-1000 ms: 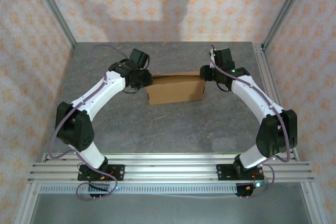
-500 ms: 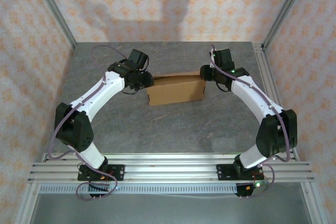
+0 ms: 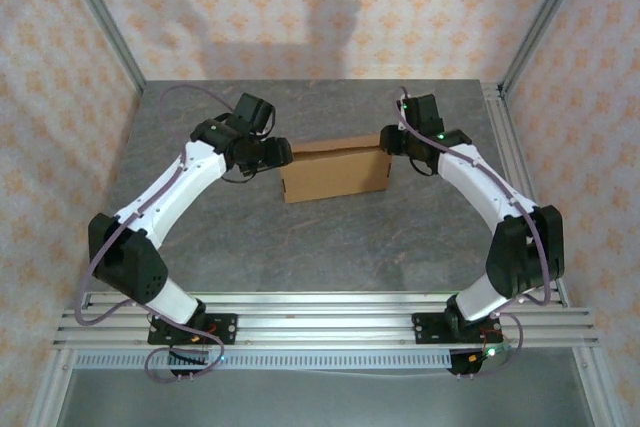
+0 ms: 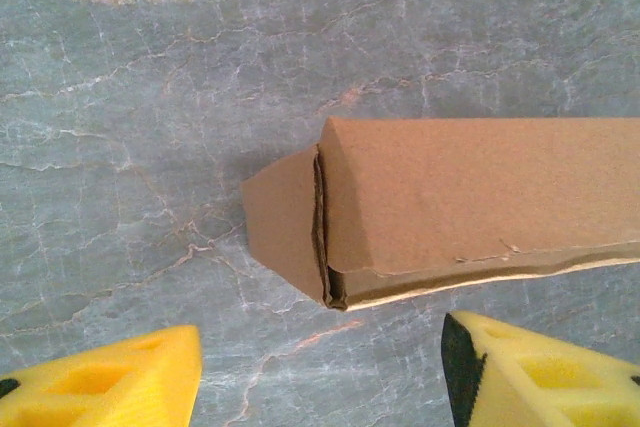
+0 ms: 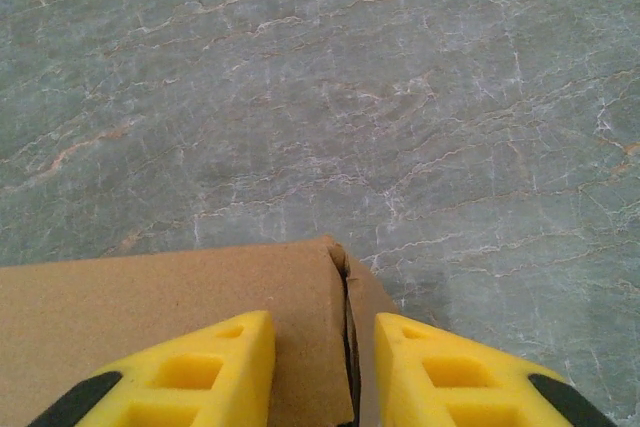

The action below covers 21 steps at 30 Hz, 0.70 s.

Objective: Fold the paper box

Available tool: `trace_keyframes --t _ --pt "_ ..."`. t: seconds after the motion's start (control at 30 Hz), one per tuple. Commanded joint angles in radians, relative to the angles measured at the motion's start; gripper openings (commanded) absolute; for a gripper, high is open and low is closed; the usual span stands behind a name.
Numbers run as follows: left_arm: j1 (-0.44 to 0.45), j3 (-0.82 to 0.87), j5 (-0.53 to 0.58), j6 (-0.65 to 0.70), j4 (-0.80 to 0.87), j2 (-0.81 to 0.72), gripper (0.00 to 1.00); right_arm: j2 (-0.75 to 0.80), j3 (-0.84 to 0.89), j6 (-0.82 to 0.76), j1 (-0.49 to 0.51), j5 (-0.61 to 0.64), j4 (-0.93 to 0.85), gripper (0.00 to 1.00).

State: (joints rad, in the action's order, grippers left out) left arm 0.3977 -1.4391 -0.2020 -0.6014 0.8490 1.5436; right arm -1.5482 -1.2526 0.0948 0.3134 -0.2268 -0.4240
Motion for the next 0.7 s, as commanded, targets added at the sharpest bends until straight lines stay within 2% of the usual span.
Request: trace_keyframes --t 0.0,0.1,0.23,0.5,0.67 --pt "0.000 -0.027 0.019 0.000 0.008 -0.042 0.65 -0.023 0.048 0.011 0.008 0.039 -0.067 0.32" --pt "-0.017 -0.032 0.043 -0.024 -0.019 -0.033 0.65 -0.021 0.061 0.012 0.009 0.043 -0.058 0.32" --pt "-0.053 -0.052 0.002 -0.049 -0.060 0.023 0.61 -0.015 0.071 0.016 0.009 0.035 -0.049 0.32" --pt "-0.059 -0.031 -0.030 -0.041 -0.079 0.119 0.52 -0.005 0.084 0.010 0.009 0.031 -0.048 0.32" --pt "-0.059 0.120 -0.033 -0.063 -0.104 0.098 0.33 -0.006 0.096 0.013 0.008 0.045 -0.045 0.32"
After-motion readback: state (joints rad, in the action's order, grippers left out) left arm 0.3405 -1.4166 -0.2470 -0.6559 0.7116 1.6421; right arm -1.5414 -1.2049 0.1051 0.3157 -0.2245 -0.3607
